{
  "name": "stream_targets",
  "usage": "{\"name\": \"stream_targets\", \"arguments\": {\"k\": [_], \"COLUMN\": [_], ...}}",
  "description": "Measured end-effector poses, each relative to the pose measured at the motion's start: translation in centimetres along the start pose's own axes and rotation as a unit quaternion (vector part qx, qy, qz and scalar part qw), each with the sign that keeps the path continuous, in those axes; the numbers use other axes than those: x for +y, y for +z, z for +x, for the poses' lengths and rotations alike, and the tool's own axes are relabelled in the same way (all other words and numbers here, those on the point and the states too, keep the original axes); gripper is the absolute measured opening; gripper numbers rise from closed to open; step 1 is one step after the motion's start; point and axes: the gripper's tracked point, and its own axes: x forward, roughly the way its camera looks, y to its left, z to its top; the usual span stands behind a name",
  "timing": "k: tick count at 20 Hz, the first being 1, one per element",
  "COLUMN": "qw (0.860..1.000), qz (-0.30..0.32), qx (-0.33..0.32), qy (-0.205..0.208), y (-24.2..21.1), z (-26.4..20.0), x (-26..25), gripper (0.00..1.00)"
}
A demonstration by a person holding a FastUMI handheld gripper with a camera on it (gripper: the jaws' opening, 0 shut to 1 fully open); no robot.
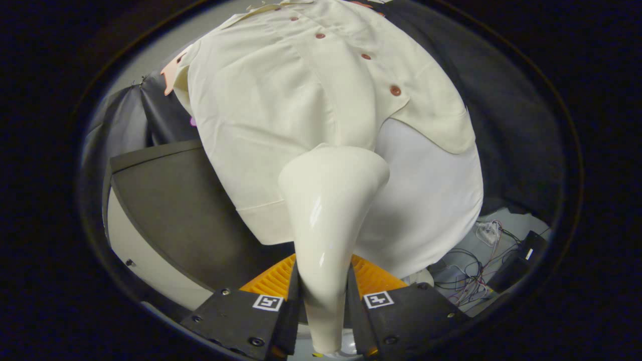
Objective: Iron the clothes twice with a garment steamer, once on the left side and once on the right side.
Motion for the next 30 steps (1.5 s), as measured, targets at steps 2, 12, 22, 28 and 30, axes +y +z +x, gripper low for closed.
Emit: {"name": "stream_targets", "arguments": {"k": [2, 12, 22, 28, 30], "qw": [0.999, 0.984, 0.969, 0.967, 0.969], "qz": [-0.008, -0.057, -0.053, -0.04, -0.038], "qx": [-0.036, -0.169, -0.237, -0.249, -0.243], "qy": [0.003, 0.01, -0.042, -0.035, -0.018], "y": [3.6, 21.8, 35.1, 40.7, 41.1], "z": [-1.9, -11.9, -13.1, -10.6, -9.1], "x": [0.4, 2.7, -1.7, -2.8, -2.6], "gripper": [0.44, 0.44, 0.43, 0.43, 0.43]}}
